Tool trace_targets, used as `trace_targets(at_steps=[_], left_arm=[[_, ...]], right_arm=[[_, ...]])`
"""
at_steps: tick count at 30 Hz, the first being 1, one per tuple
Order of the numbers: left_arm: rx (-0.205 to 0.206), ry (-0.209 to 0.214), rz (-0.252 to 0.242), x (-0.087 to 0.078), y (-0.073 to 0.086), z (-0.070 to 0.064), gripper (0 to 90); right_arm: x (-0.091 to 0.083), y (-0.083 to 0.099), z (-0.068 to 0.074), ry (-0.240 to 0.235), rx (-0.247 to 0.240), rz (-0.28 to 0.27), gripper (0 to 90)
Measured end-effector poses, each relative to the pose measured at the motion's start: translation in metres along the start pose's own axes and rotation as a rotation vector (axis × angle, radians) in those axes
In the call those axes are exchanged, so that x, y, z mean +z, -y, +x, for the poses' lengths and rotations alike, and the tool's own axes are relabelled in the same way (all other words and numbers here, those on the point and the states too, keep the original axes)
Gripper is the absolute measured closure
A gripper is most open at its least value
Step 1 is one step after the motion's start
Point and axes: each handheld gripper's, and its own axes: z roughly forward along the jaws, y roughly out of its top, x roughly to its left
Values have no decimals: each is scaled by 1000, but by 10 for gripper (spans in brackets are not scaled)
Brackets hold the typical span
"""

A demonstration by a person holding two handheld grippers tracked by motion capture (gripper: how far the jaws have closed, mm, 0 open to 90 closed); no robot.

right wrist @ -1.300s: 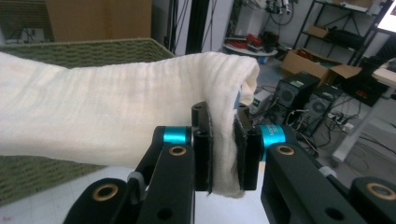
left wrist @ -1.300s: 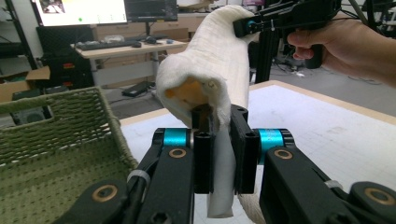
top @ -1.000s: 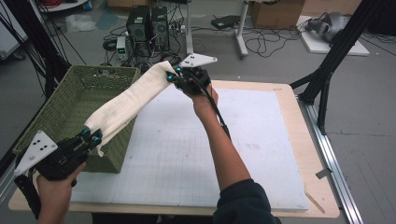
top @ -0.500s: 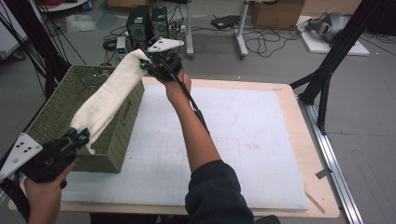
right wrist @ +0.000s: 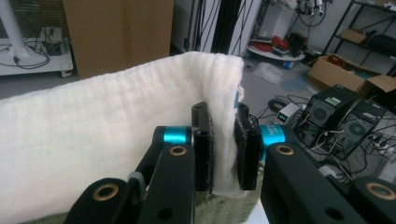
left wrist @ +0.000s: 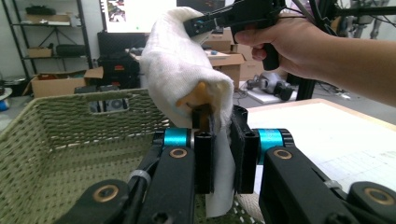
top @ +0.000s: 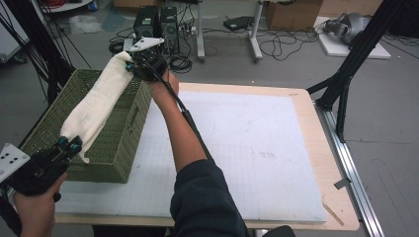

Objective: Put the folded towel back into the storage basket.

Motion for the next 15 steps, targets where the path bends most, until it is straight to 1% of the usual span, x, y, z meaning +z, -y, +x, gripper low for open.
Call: trace_targets(at_steps=[2, 4, 6, 7, 8, 9, 10, 11, 13, 14, 15], left_arm=[[-11, -7, 3, -1, 1, 3, 815], [-19, -16, 7, -2, 3, 6, 815], [-21, -24, 13, -3, 4, 7, 815], [-21, -24, 13, -3, 4, 7, 814], [-24, -32, 15, -4, 5, 9, 814], [-27, -41, 17, -5, 5, 11, 814], [-27, -41, 17, -5, 5, 11, 813], [-31, -47, 18, -6, 6, 13, 813], [-44, -57, 18, -7, 7, 15, 811], [-70, -64, 28, -7, 8, 19, 781], [-70, -64, 28, -7, 8, 19, 735]], right_arm=[[8, -3, 4, -2, -9, 8, 806], [21, -7, 9, -12, -20, 14, 806], [29, -8, 12, -15, -14, 23, 807], [29, -8, 12, -15, -14, 23, 807], [38, -9, 16, -23, -16, 33, 807], [43, -8, 18, -26, -21, 39, 807], [47, -8, 20, -28, -20, 47, 807], [47, -8, 20, -28, -20, 47, 807], [56, -8, 23, -33, -18, 56, 806], [65, -8, 27, -34, -8, 55, 806], [65, -8, 27, -34, -8, 55, 806]])
